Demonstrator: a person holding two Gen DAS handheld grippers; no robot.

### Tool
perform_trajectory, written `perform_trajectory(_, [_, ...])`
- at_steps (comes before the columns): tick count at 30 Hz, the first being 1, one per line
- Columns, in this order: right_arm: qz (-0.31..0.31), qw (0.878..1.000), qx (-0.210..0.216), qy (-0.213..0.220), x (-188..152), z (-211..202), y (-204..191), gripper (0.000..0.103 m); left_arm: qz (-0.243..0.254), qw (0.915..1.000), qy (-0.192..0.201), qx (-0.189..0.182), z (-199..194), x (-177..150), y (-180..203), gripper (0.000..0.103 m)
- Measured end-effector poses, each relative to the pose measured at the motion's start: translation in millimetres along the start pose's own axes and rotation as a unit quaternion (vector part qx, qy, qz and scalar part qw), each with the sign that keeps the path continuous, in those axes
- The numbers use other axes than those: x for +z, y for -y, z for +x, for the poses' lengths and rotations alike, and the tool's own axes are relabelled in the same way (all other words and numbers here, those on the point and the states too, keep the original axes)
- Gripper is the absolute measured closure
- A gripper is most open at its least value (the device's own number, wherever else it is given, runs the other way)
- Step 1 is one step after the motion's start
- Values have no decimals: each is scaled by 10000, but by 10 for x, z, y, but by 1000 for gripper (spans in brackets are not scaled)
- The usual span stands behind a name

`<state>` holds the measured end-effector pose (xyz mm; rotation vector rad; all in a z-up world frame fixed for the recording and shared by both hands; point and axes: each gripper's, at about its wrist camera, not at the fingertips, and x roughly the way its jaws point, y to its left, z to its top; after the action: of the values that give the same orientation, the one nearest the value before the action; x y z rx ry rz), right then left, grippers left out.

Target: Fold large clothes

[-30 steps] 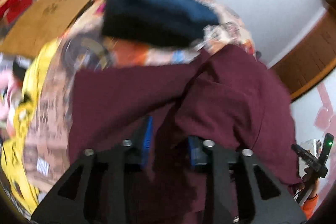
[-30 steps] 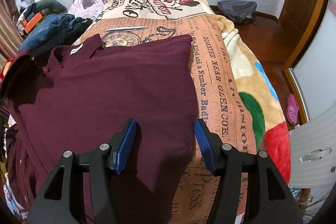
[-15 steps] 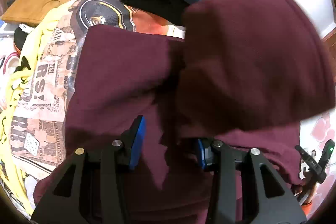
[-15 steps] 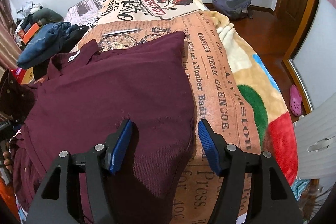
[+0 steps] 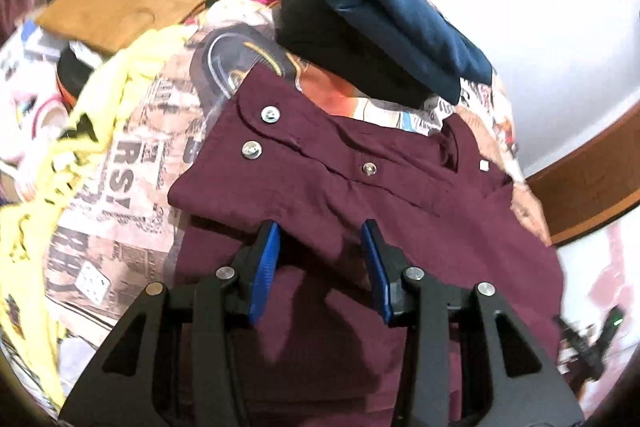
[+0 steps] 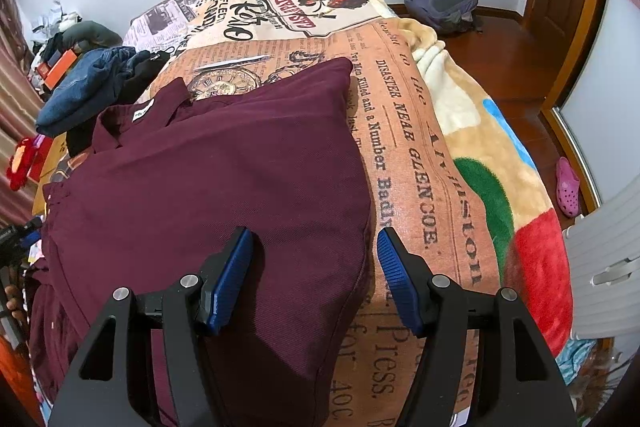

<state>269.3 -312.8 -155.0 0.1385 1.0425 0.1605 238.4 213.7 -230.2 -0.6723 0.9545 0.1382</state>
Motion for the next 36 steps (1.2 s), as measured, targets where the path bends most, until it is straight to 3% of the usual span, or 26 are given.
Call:
perform_trajectory(8, [18,10000,17,17,1,3,2,42,-649,9951,-664,-344,294,-57,-295,61])
perform_trajectory(12, [52,10000,41,33,-9,1,11,41,-778,9951,-586,-163,281,-98,-408,61])
perform_trajectory(15, [42,10000,44,22,-5,3,12,41,-1157,9907,-599,-393,295,-43,-556,61])
perform_trajectory(18, [39,10000,39,24,-5,3,8,41,-1219,9889,-676,-513,382,14,-589,61])
perform_trajectory(20, [48,10000,38,32,-5,2,3,41,-1067,9911,-685,-397,422,46,-524,63])
perform_trajectory(22, [66,10000,29,37,-5,-3,-1,41,-760,9954,-570,-133,389,73,-404,79])
perform_trajectory(24, [55,10000,8,28,-2,-5,-7,41,-266,9989,-341,171,284,90,-227,87])
perform_trajectory(27, [-12,10000,-39,25,1,-5,-25,41,323,9987,159,364,-39,120,-5,89])
perform_trajectory(30, [-28,10000,-47,25,1,-1,-24,41,709,9956,528,297,-404,140,135,89])
perform_trajectory(33, [-15,10000,-37,33,-2,1,-28,41,846,9949,464,299,-510,115,128,88])
perform_trajectory(36, [27,10000,-12,70,-15,6,-24,41,1028,9924,114,674,-344,9,16,86])
